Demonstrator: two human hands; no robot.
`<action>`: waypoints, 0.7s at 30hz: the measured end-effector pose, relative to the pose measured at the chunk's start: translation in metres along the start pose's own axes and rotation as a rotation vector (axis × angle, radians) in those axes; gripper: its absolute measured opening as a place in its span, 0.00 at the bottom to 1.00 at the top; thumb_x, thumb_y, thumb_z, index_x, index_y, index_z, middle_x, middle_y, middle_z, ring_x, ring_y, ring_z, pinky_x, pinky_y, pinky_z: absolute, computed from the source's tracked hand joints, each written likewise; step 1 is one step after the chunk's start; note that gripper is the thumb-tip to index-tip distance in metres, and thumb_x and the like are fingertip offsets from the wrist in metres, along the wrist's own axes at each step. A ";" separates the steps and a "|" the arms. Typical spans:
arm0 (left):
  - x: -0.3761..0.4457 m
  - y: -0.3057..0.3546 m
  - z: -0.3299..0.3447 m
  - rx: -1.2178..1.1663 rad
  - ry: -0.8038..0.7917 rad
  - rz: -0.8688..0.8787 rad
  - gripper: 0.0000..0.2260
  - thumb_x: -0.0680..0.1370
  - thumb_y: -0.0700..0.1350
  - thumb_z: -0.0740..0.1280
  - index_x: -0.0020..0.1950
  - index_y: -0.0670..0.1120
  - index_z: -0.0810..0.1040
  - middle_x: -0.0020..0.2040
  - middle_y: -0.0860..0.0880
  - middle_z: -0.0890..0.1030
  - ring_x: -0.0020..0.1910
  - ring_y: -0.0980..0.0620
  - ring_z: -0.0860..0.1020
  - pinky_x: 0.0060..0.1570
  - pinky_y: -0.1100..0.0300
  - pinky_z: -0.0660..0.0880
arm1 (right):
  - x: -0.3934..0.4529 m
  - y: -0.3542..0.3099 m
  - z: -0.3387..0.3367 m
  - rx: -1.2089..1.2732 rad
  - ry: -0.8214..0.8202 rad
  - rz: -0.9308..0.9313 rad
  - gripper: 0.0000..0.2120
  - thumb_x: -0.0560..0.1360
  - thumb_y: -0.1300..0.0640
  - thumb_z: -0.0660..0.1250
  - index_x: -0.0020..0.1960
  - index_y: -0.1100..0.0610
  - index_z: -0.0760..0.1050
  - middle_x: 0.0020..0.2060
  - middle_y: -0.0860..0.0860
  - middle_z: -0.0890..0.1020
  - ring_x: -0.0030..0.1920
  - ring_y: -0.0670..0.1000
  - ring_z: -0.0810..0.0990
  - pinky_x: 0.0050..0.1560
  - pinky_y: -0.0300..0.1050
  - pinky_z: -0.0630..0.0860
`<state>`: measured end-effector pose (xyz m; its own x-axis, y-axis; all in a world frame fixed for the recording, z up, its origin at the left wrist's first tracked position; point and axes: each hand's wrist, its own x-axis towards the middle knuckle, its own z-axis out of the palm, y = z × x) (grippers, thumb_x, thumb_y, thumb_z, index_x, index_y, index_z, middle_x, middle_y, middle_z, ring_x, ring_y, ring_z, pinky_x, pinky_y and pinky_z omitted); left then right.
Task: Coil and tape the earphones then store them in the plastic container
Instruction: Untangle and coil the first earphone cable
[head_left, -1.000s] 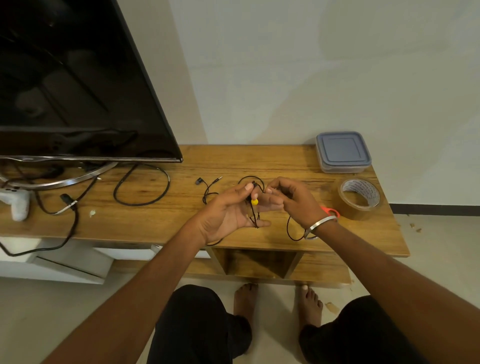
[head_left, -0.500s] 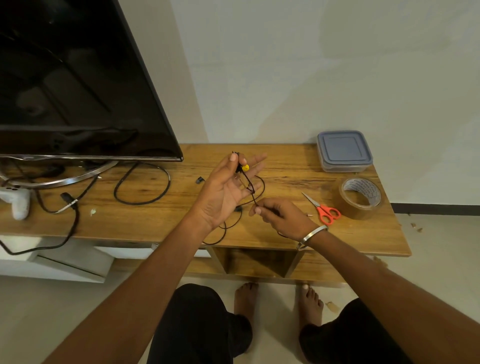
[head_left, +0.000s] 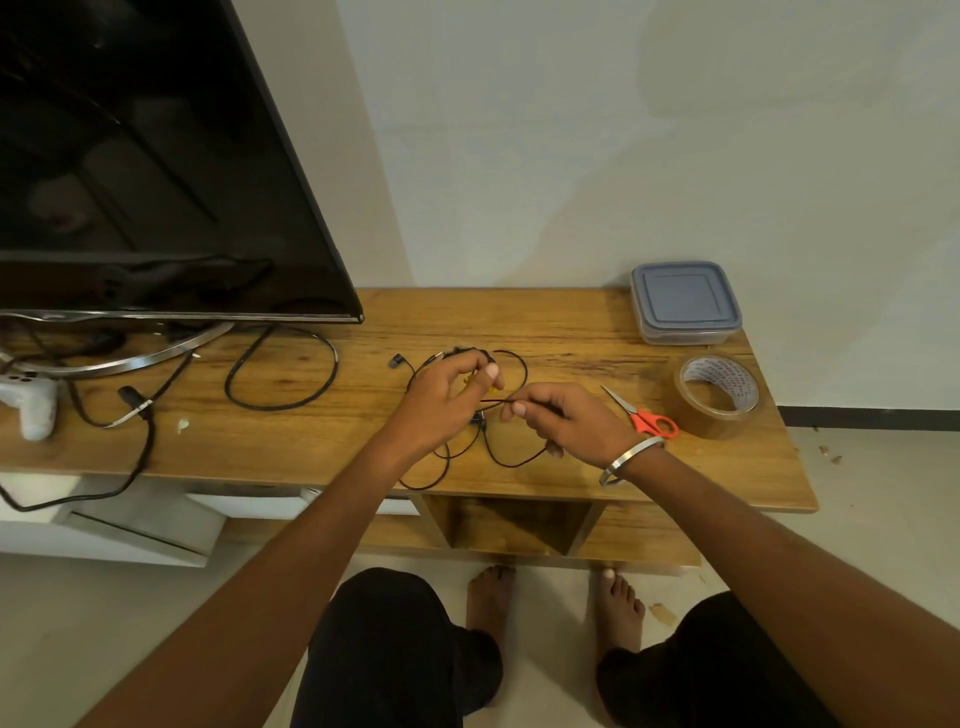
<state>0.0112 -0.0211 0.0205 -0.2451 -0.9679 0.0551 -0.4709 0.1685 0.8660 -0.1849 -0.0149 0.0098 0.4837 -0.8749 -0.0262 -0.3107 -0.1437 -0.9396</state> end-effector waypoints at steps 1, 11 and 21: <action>-0.001 -0.001 0.000 0.029 -0.013 0.004 0.11 0.80 0.56 0.61 0.45 0.54 0.79 0.52 0.56 0.82 0.55 0.65 0.76 0.58 0.53 0.73 | 0.001 -0.001 -0.001 -0.031 0.015 -0.025 0.09 0.79 0.56 0.61 0.46 0.45 0.79 0.28 0.51 0.70 0.29 0.53 0.68 0.31 0.48 0.73; -0.006 -0.004 -0.008 0.136 -0.214 -0.099 0.12 0.81 0.55 0.60 0.43 0.55 0.80 0.47 0.57 0.81 0.51 0.58 0.78 0.56 0.48 0.74 | 0.001 -0.003 -0.012 0.315 0.079 0.051 0.12 0.81 0.57 0.58 0.46 0.54 0.79 0.26 0.49 0.67 0.23 0.45 0.62 0.24 0.36 0.60; -0.008 0.020 -0.007 -0.366 -0.528 -0.289 0.14 0.84 0.46 0.55 0.40 0.47 0.72 0.58 0.42 0.82 0.66 0.46 0.75 0.63 0.47 0.66 | 0.002 -0.006 -0.018 0.152 0.253 -0.006 0.10 0.79 0.55 0.61 0.46 0.60 0.76 0.28 0.51 0.67 0.25 0.44 0.62 0.24 0.36 0.61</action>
<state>0.0097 -0.0110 0.0408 -0.5753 -0.7289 -0.3711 -0.2865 -0.2454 0.9261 -0.1968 -0.0240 0.0213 0.2601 -0.9644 0.0472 -0.1733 -0.0947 -0.9803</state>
